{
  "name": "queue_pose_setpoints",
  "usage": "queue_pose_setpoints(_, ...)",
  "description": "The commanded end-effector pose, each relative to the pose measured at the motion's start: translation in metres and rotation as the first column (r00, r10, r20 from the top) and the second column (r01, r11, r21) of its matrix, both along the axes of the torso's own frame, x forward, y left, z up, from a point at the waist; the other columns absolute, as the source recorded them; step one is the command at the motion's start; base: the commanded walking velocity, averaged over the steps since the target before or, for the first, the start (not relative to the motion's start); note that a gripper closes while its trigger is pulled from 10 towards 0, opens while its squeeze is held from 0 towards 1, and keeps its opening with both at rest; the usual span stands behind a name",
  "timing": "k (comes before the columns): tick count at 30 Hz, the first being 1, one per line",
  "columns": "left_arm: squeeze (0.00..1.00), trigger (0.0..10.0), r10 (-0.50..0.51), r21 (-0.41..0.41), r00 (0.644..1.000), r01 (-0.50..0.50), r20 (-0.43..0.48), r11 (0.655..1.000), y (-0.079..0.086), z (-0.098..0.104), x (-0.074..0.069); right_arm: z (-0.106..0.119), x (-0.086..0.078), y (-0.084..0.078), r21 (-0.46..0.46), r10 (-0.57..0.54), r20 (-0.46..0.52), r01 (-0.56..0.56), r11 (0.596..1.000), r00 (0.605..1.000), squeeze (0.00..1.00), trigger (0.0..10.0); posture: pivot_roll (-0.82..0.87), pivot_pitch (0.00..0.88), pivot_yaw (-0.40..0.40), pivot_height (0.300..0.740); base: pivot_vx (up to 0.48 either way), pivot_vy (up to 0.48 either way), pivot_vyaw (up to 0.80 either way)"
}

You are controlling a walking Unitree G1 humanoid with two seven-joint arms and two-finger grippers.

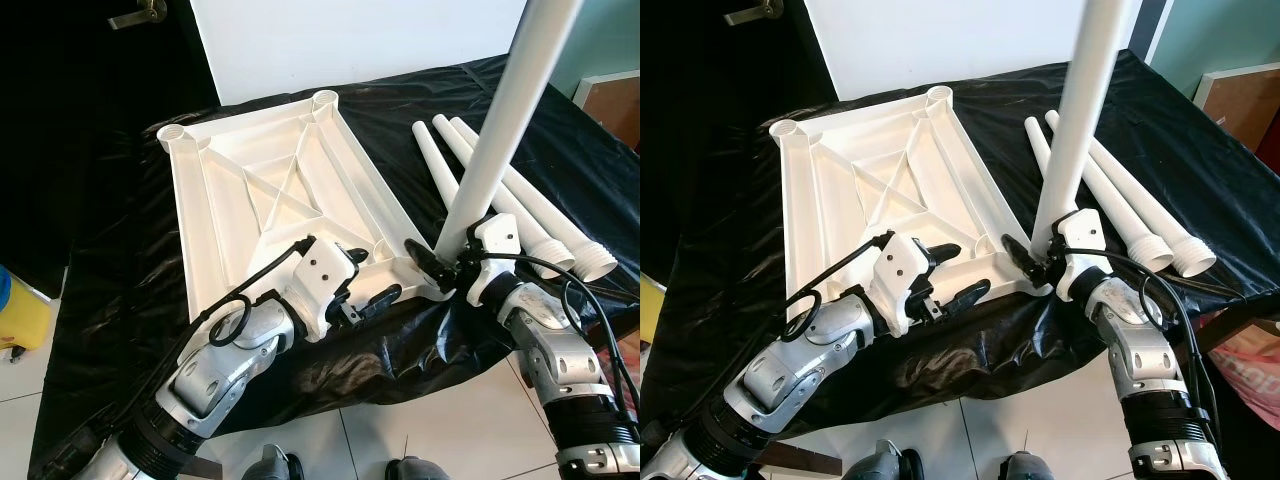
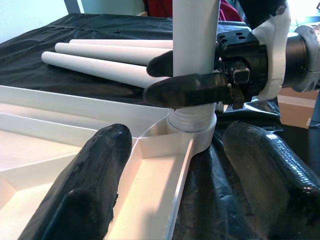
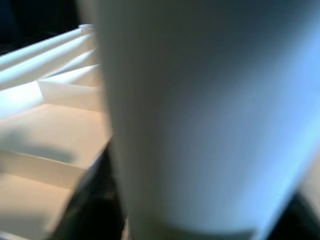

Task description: Building children table

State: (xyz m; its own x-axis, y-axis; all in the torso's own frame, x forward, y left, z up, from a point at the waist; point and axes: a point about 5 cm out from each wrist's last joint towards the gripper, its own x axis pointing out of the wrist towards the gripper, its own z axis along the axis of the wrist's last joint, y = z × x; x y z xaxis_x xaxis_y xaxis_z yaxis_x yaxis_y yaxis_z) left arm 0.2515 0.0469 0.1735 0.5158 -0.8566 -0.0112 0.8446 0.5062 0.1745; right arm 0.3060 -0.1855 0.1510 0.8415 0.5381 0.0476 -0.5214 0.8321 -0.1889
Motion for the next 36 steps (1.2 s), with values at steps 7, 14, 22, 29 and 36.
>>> queue_pose_setpoints(7, 0.00, 10.0, -0.192, 0.039, 0.981, 0.193, -0.025, 0.980, -0.003, -0.001, -0.012, -0.015, 0.002, -0.007, -0.057, 0.007, -0.049, -0.010, 0.998, 0.999, 0.00, 0.0, -0.08, 0.104, 0.059, 0.740, 0.000, 0.000, 0.00)
queue_pose_setpoints(14, 0.00, 10.0, -0.187, 0.037, 0.982, 0.188, -0.025, 0.981, -0.003, -0.001, -0.012, -0.019, 0.004, -0.009, -0.060, -0.061, -0.062, 0.057, 0.997, 0.996, 0.00, 10.0, -0.08, 0.105, 0.058, 0.740, 0.000, 0.000, 0.00)
queue_pose_setpoints(22, 0.00, 10.0, -0.183, 0.036, 0.983, 0.183, -0.025, 0.982, -0.003, -0.002, -0.012, -0.027, 0.002, -0.004, -0.014, -0.240, -0.087, 0.240, 0.971, 0.967, 0.00, 10.0, -0.09, 0.108, 0.061, 0.740, 0.000, 0.000, 0.00)
queue_pose_setpoints(29, 0.00, 10.0, -0.184, 0.036, 0.983, 0.185, -0.027, 0.982, -0.003, -0.002, -0.012, -0.030, -0.003, 0.004, 0.048, -0.363, -0.118, 0.370, 0.928, 0.925, 0.00, 10.0, -0.09, 0.109, 0.061, 0.740, 0.000, 0.000, 0.00)
queue_pose_setpoints(36, 0.00, 10.0, -0.185, 0.035, 0.982, 0.186, -0.028, 0.982, -0.004, -0.002, -0.013, -0.035, -0.012, 0.019, 0.073, -0.519, -0.142, 0.532, 0.844, 0.843, 0.00, 10.0, -0.09, 0.104, 0.055, 0.740, 0.000, 0.000, 0.00)
